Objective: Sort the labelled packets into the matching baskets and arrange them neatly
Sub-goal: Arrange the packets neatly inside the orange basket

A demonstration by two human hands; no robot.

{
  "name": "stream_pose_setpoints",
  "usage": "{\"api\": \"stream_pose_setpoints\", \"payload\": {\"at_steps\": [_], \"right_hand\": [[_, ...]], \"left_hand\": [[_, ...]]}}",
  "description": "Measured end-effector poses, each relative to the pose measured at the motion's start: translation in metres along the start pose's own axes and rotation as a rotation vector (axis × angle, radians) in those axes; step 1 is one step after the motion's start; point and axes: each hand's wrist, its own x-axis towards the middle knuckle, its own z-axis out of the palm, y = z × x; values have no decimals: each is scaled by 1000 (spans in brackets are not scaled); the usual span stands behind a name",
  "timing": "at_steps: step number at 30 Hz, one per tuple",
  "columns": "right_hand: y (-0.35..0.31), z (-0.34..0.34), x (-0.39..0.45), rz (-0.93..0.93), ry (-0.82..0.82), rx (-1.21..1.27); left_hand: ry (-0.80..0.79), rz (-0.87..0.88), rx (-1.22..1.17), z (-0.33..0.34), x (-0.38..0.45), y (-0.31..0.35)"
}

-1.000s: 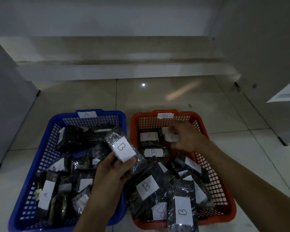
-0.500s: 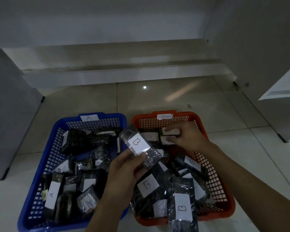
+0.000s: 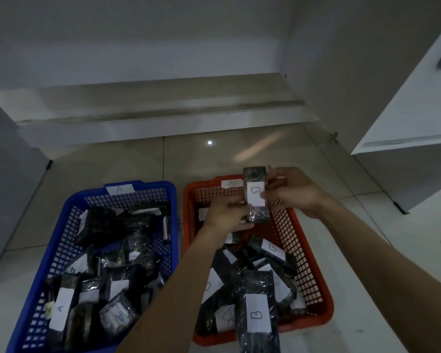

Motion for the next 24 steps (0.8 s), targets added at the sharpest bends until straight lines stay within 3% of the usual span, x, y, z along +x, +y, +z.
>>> {"api": "stream_pose_setpoints", "payload": {"at_steps": [5, 10, 13, 20, 24], "right_hand": [[40, 12, 27, -27, 220, -504], [64, 32, 32, 10, 61, -640], [61, 29, 36, 40, 7, -724], [44, 22, 40, 157, -82, -847], [34, 22, 39, 186, -117, -886]], "left_hand": [[127, 46, 508, -5, 23, -21], [-146, -97, 655, -1, 3, -34], [-162, -36, 784, 0, -2, -43], [-77, 79, 706, -12, -23, -40], [35, 34, 460, -39, -41, -32]]}}
